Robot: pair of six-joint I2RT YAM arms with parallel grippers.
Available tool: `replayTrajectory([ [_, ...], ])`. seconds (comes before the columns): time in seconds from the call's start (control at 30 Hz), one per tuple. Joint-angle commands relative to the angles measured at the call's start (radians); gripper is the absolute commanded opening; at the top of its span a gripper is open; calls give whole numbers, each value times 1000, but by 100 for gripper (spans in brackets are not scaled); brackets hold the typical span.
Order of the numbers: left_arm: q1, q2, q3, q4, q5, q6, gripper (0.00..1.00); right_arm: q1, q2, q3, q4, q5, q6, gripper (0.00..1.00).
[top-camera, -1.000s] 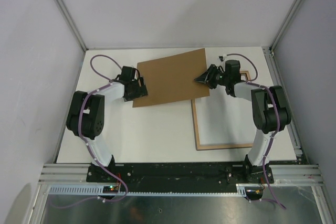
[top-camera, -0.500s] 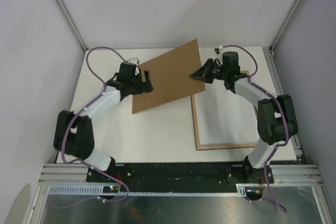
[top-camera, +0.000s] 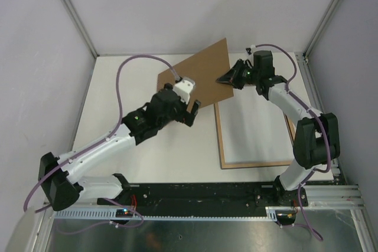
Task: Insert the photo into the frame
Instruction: Pick up the backboard from the center of the board, then pass from the right arm to the left
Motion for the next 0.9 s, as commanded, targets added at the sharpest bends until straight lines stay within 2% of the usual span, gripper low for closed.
replayTrajectory([
  [0.0, -77, 7, -31, 17, -142, 121, 97, 10, -84, 87, 18, -25, 16, 0],
  [0.33, -248, 96, -70, 139, -405, 279, 100, 44, -93, 166, -69, -5, 40, 0],
  [0.47, -304, 155, -128, 306, -600, 428, 100, 54, -80, 211, -111, -14, 54, 0],
  [0.57, -318, 202, -181, 508, -709, 557, 100, 59, -76, 240, -143, -17, 62, 0],
  [0.67, -320, 237, -206, 650, -775, 666, 100, 62, -82, 248, -165, -14, 60, 0],
  [0.87, -318, 276, -228, 793, -818, 778, 96, 63, -97, 243, -201, -1, 40, 0],
])
